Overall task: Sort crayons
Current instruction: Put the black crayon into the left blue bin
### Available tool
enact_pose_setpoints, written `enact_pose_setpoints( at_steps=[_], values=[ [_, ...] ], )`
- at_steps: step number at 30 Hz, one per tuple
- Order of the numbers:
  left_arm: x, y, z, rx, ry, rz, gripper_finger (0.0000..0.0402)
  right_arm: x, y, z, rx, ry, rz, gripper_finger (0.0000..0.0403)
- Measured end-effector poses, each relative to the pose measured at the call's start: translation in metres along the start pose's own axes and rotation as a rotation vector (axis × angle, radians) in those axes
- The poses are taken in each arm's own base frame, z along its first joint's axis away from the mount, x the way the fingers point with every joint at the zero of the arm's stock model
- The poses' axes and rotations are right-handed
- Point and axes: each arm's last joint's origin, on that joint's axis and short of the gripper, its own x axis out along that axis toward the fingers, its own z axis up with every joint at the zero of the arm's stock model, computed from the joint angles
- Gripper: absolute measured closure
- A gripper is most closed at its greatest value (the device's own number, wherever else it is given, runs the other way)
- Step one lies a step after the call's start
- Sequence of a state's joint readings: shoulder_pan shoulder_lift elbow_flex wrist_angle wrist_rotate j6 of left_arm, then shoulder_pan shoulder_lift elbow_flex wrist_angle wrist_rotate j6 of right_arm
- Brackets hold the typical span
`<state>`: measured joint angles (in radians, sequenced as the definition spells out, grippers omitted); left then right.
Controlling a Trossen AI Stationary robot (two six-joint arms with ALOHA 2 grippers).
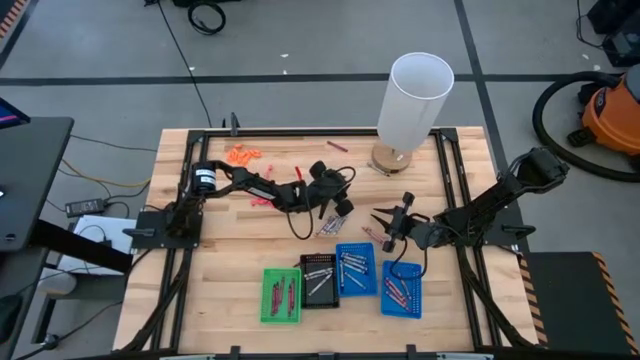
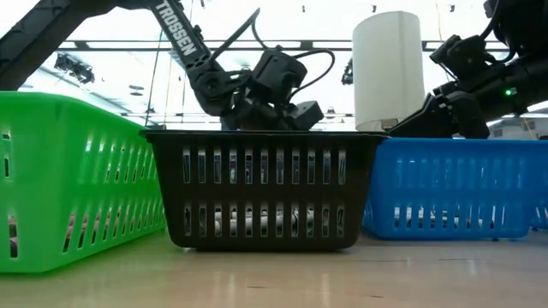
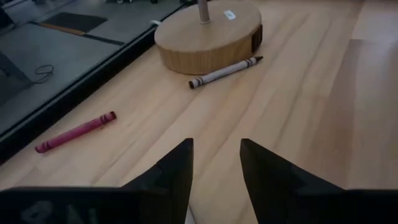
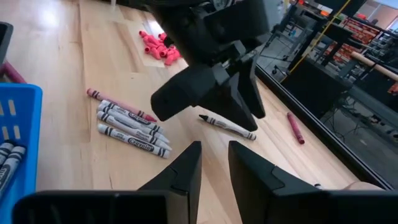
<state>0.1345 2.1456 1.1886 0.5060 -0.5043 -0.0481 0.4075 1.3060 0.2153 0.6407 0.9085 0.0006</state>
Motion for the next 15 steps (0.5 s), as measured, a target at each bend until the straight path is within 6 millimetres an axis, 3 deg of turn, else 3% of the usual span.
enact_pose_setpoints(
  at_steps=[9, 15],
  values=[
    [0.006, 0.023, -0.019, -0.154, 0.038, 0.023, 0.026, 0.0, 0.0, 0.001, 0.009, -0.007, 0.007, 0.0314],
    [0.007, 0.027, -0.023, -0.174, 0.075, -0.009, 0.026, 0.0, 0.0, 0.001, 0.011, -0.009, 0.009, 0.0314]
  ],
)
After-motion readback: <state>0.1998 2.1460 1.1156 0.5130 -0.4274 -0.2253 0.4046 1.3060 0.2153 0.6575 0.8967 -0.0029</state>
